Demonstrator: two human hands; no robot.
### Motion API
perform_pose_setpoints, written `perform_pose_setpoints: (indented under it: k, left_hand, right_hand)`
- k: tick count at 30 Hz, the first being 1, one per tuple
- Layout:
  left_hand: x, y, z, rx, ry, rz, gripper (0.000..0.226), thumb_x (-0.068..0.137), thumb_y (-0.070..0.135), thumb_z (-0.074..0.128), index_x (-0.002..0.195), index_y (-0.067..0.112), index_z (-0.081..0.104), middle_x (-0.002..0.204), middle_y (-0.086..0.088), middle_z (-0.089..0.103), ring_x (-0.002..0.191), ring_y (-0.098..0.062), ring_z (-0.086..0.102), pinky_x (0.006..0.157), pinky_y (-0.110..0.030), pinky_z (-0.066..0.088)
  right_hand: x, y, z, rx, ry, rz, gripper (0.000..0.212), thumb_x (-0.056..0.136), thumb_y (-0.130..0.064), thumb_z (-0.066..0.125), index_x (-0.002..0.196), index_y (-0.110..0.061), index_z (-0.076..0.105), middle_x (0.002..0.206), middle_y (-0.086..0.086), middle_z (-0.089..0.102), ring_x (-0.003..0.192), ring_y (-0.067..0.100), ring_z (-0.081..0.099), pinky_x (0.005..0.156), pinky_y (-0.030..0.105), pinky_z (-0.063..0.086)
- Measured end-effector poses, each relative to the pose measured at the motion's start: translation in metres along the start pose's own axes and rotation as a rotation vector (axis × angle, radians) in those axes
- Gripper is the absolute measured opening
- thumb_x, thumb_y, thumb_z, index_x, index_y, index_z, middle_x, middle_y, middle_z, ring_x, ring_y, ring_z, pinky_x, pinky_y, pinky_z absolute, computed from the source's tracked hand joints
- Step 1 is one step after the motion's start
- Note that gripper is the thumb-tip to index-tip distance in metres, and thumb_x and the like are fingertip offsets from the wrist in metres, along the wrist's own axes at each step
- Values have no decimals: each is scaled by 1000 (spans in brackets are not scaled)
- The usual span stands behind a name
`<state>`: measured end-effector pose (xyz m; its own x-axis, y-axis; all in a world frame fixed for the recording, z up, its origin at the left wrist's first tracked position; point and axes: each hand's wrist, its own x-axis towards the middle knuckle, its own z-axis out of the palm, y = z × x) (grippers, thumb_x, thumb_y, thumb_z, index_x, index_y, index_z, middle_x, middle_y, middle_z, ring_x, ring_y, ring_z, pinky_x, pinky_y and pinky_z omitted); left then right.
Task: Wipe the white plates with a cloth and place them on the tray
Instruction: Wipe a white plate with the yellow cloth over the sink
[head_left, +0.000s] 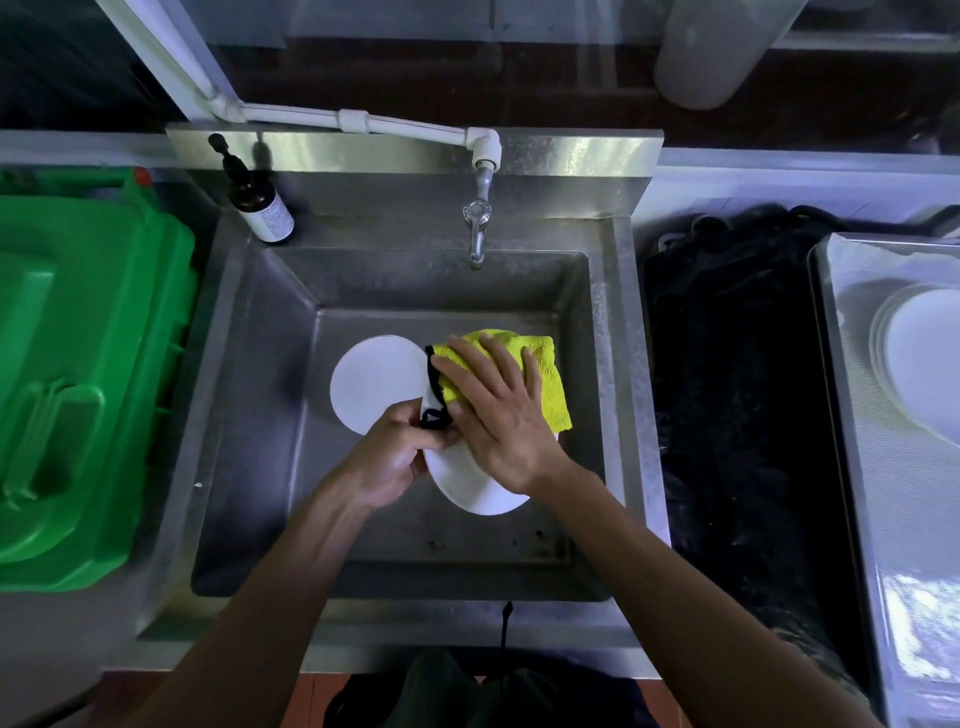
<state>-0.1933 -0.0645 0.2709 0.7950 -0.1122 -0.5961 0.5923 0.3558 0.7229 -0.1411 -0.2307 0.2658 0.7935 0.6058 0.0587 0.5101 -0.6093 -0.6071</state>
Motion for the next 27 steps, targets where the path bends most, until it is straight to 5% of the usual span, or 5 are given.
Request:
perform_pose_setpoints:
  k: [10,14,22,27]
  left_hand:
    - [-9,7,1,-64,-70,42,35,83,7,69,117,13,75,123,-16,71,114,-34,68,86,-38,58]
    - [-12,6,2,-79,-44,40,37,82,8,70,118,12,75,125,-18,70,116,-37,67,85,-39,58]
    - [-10,13,0,-150,48,92,36,80,6,69,115,11,76,125,-17,70,116,-35,67,92,-48,57]
    - [-7,15,4,-337,83,177,39,86,1,65,125,9,70,131,-17,68,121,-35,65,88,-42,60]
  right_hand:
    - [21,15,-16,67,-5,134,53,106,-54,18,157,-43,21,167,-13,12,154,13,8,121,53,7]
    - [19,21,-7,91,51,226,55,103,-59,13,156,-44,19,167,-14,9,154,13,3,118,61,5]
    - [9,33,4,242,116,390,58,102,-61,20,157,-42,16,165,-14,14,152,21,12,121,52,16]
    - [3,27,11,337,121,462,58,104,-53,29,158,-37,18,166,-11,12,151,20,10,118,58,20]
